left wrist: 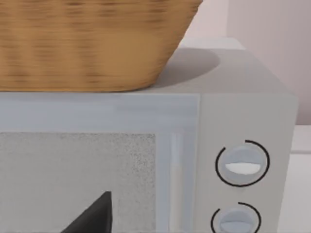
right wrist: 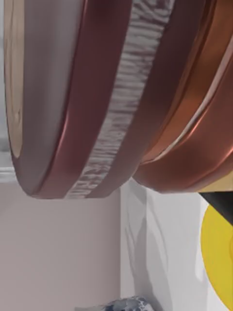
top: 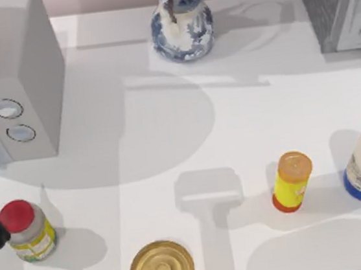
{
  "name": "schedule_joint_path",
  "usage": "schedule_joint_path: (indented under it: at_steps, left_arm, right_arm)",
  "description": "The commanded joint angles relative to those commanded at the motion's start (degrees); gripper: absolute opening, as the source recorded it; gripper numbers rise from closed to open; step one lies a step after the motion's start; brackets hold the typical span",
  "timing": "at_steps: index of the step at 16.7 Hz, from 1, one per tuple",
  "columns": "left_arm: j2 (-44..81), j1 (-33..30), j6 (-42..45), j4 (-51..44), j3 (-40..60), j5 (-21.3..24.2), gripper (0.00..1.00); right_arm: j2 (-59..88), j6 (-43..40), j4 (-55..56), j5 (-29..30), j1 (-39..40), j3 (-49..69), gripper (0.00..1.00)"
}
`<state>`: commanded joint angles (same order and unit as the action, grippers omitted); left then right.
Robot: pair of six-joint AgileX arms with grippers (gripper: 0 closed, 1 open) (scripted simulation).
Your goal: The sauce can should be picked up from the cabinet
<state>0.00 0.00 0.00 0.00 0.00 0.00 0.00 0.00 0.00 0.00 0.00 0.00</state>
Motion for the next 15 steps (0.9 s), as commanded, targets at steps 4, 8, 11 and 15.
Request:
schedule_joint_path:
  at_steps: [4, 8, 11, 15]
  left_arm:
    - [0.0, 0.0, 0.0, 0.0, 0.0, 0.0, 1.00]
    - [0.0, 0.0, 0.0, 0.0, 0.0, 0.0, 1.00]
    - [0.0, 0.0, 0.0, 0.0, 0.0, 0.0, 1.00]
    - [0.0, 0.0, 0.0, 0.0, 0.0, 0.0, 1.00]
  right_arm:
    - [0.8, 0.1, 0.4, 0.1, 0.3, 0.3, 0.00]
    - [9.0, -0.2, 7.3, 0.9, 2.8, 4.1, 0.00]
    - [20.4, -0.4, 16.4, 1.6, 6.7, 9.0, 0.00]
    - [40.3, -0.6, 32.6, 2.3, 13.9, 17.7, 0.00]
